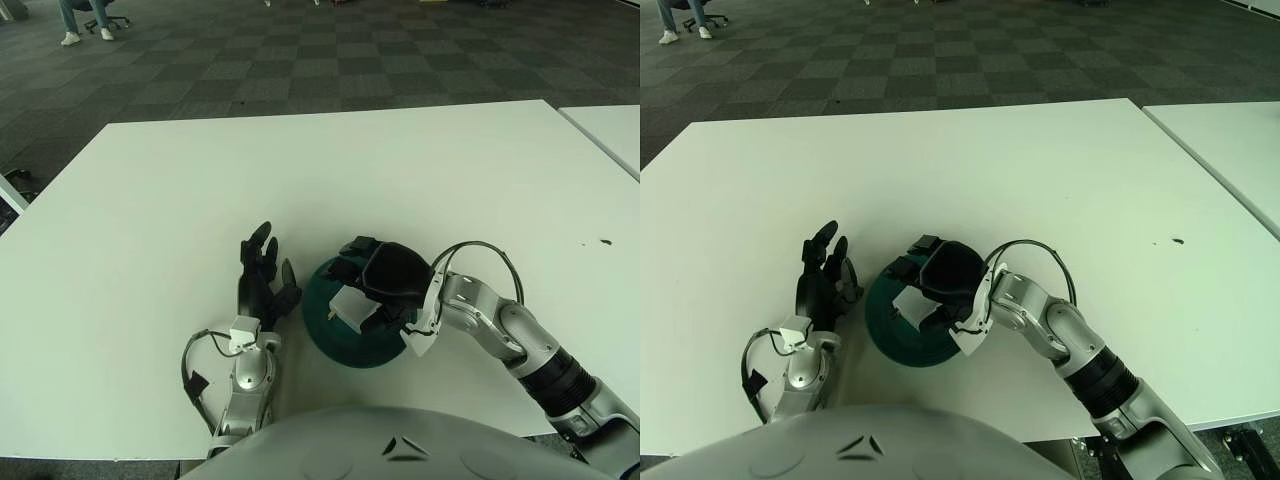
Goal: Put the charger into the plate.
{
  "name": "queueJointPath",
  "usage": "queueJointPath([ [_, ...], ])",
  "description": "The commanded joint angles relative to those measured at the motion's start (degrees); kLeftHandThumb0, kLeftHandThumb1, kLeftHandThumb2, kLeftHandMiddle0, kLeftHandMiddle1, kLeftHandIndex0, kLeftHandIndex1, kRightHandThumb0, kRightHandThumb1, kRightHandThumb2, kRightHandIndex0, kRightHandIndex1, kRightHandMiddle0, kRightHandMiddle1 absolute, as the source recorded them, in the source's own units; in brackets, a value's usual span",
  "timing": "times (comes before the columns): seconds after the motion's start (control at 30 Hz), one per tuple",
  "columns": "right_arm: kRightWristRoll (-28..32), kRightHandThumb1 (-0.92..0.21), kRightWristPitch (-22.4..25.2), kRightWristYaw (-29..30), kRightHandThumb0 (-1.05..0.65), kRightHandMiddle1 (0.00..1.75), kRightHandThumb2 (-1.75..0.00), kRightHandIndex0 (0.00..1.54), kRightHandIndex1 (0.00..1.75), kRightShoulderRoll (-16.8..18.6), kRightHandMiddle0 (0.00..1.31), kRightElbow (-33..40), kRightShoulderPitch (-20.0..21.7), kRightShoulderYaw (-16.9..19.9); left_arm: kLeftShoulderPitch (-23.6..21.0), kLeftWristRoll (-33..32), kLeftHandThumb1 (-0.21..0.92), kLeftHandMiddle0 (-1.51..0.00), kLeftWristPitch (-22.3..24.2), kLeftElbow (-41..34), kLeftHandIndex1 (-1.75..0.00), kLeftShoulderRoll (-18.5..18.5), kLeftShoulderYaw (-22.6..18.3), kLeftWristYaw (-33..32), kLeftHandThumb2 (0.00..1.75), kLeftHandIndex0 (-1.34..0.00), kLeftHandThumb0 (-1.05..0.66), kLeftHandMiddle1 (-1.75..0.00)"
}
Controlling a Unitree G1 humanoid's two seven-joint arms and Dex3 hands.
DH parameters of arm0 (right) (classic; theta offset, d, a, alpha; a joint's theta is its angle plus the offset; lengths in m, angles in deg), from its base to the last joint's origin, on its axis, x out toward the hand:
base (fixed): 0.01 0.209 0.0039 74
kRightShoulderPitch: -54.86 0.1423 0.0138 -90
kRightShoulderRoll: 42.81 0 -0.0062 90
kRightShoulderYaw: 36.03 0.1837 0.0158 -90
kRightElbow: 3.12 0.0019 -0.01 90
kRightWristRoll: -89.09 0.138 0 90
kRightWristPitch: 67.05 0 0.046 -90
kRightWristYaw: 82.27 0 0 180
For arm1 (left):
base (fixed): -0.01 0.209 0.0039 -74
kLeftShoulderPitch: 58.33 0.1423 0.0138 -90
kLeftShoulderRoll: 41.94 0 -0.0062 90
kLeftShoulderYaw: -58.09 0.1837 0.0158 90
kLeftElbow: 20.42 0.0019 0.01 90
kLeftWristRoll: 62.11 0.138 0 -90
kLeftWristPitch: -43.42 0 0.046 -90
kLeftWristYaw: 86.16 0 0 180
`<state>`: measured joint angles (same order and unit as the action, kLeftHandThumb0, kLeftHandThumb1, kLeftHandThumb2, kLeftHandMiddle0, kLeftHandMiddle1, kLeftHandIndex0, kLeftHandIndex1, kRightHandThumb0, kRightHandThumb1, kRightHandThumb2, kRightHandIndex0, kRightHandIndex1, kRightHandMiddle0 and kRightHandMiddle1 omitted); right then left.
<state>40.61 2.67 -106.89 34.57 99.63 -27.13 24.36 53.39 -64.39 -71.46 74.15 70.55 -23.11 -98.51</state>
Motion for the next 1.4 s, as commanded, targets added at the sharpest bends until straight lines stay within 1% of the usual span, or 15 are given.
queueJointPath([
  [0.0, 3.2, -0.92, 2.48, -4.21, -1.05, 0.02, -0.94, 0.0, 0.0, 0.75, 0.0, 1.4, 1.61, 0.91, 4.04, -1.68, 0.92, -0.31, 1.07, 0.51, -0.8, 1.12, -0.59, 1.38, 0.96, -0.06, -0.86, -0.01],
  [0.17, 4.86, -0.92, 4.16, -6.45, -1.05, 0.0, -0.93, 0.0, 0.0, 1.43, 0.0, 1.97, 1.51, 1.12, 4.81, -1.34, 0.92, -0.32, -0.06, -0.2, -0.81, 0.82, -0.43, 2.72, 0.96, -0.07, -0.85, -0.01],
  [0.3, 7.95, -0.92, 5.74, -7.19, -1.05, 0.0, -0.95, 0.0, 0.0, 2.25, 0.0, 2.62, 0.17, 2.11, 5.56, 1.12, 0.92, -0.31, -2.17, 0.03, -0.81, 1.19, -0.04, 1.92, 0.97, -0.07, -0.85, -0.01],
  [0.4, 12.97, -0.92, 8.46, -5.8, -1.05, 0.0, -0.96, 0.0, 0.0, 4.36, 0.0, 3.29, -2.81, 4.45, 5.94, 3.43, 0.92, -0.31, -3.54, 0.27, -0.81, 1.55, 0.08, 0.77, 0.97, -0.08, -0.87, -0.01],
  [0.53, 16.53, -0.92, 11.72, -4.96, -1.05, 0.0, -0.98, 0.0, 0.0, 6.54, 0.0, 5.14, -5.49, 6.11, 6.77, 4.42, 0.92, -0.3, -3.89, -0.25, -0.8, 1.44, 0.3, 0.79, 0.98, -0.06, -0.88, 0.0],
  [0.6, 23.81, -0.92, 14.22, -4.46, -1.04, 0.0, -0.99, 0.0, 0.0, 6.83, 0.0, 8.47, -9.22, 12.08, 7.49, 4.91, 0.92, -0.29, -3.39, -0.89, -0.8, 1.58, 0.66, 0.7, 0.98, -0.05, -0.89, 0.0],
  [0.67, 28.52, -0.92, 16.22, -4.16, -1.03, 0.0, -1.0, 0.02, 0.01, 6.84, 0.0, 11.27, -12.18, 16.48, 8.26, 5.17, 0.92, -0.28, -3.12, -1.47, -0.8, 1.59, 0.87, 0.74, 0.99, -0.05, -0.89, 0.0],
  [0.7, 29.39, -0.92, 17.03, -3.97, -1.02, 0.0, -1.01, 0.03, 0.01, 7.09, 0.0, 11.98, -12.99, 17.33, 8.54, 5.26, 0.92, -0.28, -3.09, -1.66, -0.8, 1.57, 0.93, 0.78, 0.99, -0.05, -0.89, 0.0],
  [0.83, 30.58, -0.92, 23.06, 2.55, -0.98, 0.03, -0.98, 0.1, 0.04, 14.08, 0.05, 13.6, -16.83, 18.34, 10.26, 4.76, 0.92, -0.3, -1.11, -3.65, -0.81, 1.23, 1.61, 2.1, 0.99, -0.08, -0.91, -0.01],
  [0.9, 30.57, -0.92, 24.62, 5.63, -0.97, 0.05, -0.97, 0.14, 0.03, 16.06, 0.06, 12.37, -18.17, 18.72, 11.16, 3.61, 0.92, -0.3, 0.43, -5.0, -0.82, 0.97, 2.13, 3.37, 0.97, -0.09, -0.91, -0.01],
  [0.93, 30.67, -0.92, 24.01, 7.69, -0.97, 0.06, -0.97, 0.16, 0.03, 16.88, 0.07, 8.23, -18.2, 19.06, 11.58, 2.75, 0.92, -0.3, 1.58, -5.84, -0.82, 0.75, 2.47, 4.26, 0.97, -0.09, -0.91, -0.01],
  [1.03, 31.46, -0.92, 21.73, 12.26, -0.93, 0.31, -0.93, 0.26, 0.02, 18.49, 0.02, -2.26, -17.21, 20.47, 12.69, 0.92, 0.92, -0.3, 3.96, -8.05, -0.81, 0.18, 3.14, 6.3, 0.95, -0.07, -0.91, -0.01],
  [1.1, 32.99, -0.92, 20.45, 14.7, -0.91, 0.41, -0.92, 0.31, 0.02, 19.62, 0.01, -7.28, -16.44, 22.47, 13.2, 0.49, 0.92, -0.3, 4.57, -8.9, -0.8, -0.15, 3.36, 7.13, 0.94, -0.04, -0.89, -0.01],
  [1.23, 36.39, -0.92, 19.78, 16.46, -0.87, 0.57, -0.9, 0.38, 0.03, 21.02, 0.0, -11.2, -16.05, 25.3, 13.52, 0.99, 0.92, -0.3, 4.81, -9.37, -0.77, -0.52, 2.92, 7.53, 0.93, -0.01, -0.87, -0.01],
  [1.37, 43.53, -0.92, 23.44, 15.99, -0.85, 0.69, -0.89, 0.46, 0.05, 23.17, 0.01, -7.86, -18.32, 29.27, 13.77, 2.27, 0.92, -0.3, 4.05, -8.59, -0.7, -0.9, 2.77, 7.71, 0.91, 0.0, -0.88, 0.0],
])
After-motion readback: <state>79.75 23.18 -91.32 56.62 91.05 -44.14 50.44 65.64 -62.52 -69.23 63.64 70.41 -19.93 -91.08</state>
